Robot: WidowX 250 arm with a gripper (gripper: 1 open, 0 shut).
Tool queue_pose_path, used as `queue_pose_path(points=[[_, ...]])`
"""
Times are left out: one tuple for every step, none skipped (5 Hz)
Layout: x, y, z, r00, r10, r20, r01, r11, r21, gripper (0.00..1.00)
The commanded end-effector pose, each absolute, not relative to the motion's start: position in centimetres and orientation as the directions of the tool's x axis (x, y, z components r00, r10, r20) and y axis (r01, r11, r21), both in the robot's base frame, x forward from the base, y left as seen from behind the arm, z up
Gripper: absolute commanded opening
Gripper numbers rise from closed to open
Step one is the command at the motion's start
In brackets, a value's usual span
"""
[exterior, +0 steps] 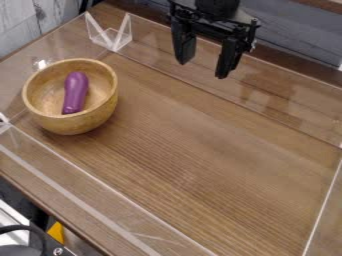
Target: Remove the purple eggplant from inside the brown bowl and put it on the table
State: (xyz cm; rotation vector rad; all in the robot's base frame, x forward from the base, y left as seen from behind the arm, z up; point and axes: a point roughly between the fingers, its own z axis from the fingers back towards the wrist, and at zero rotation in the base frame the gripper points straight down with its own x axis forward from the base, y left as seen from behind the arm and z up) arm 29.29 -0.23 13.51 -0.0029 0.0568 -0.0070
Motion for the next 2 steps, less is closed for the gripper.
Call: queue_pose_path(points=[[29.32,0.37,13.82,0.996,-0.05,-0.075,0.05,0.999,-0.004,1.0],[28.39,0.21,13.5,0.994,-0.069,-0.089,0.068,0.998,-0.006,1.0]])
